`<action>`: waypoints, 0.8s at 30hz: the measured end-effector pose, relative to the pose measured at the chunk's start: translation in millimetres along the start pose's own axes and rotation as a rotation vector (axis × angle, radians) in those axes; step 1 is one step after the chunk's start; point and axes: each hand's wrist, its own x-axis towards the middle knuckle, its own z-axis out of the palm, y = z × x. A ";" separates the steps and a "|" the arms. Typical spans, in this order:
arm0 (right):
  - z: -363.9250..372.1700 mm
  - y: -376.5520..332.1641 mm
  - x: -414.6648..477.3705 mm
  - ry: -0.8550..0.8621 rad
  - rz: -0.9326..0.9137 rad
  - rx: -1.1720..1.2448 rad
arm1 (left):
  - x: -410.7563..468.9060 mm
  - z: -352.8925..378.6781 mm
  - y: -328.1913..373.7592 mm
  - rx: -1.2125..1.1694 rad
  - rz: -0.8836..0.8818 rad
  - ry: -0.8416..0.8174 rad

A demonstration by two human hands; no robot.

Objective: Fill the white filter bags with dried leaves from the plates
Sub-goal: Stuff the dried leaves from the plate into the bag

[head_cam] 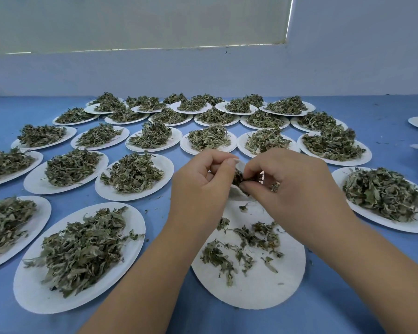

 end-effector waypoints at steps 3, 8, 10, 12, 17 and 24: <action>2.3 1.6 1.8 -0.022 -0.026 -0.059 | -0.6 0.8 1.3 -0.001 0.004 -0.022; 7.8 3.1 2.0 0.015 -0.113 -0.163 | -2.1 1.7 2.6 -0.109 -0.022 -0.077; 11.1 2.8 1.6 0.051 -0.154 -0.191 | -1.8 1.5 2.9 -0.148 -0.036 -0.088; 12.1 4.1 0.5 0.037 -0.175 -0.160 | -1.1 0.9 3.0 -0.167 -0.037 -0.076; 7.2 13.7 2.3 0.013 -0.200 0.075 | 2.8 -2.2 -2.4 -0.153 -0.049 -0.013; 11.9 19.0 4.7 0.027 0.067 0.283 | 4.0 -3.9 -4.7 -0.144 -0.054 -0.010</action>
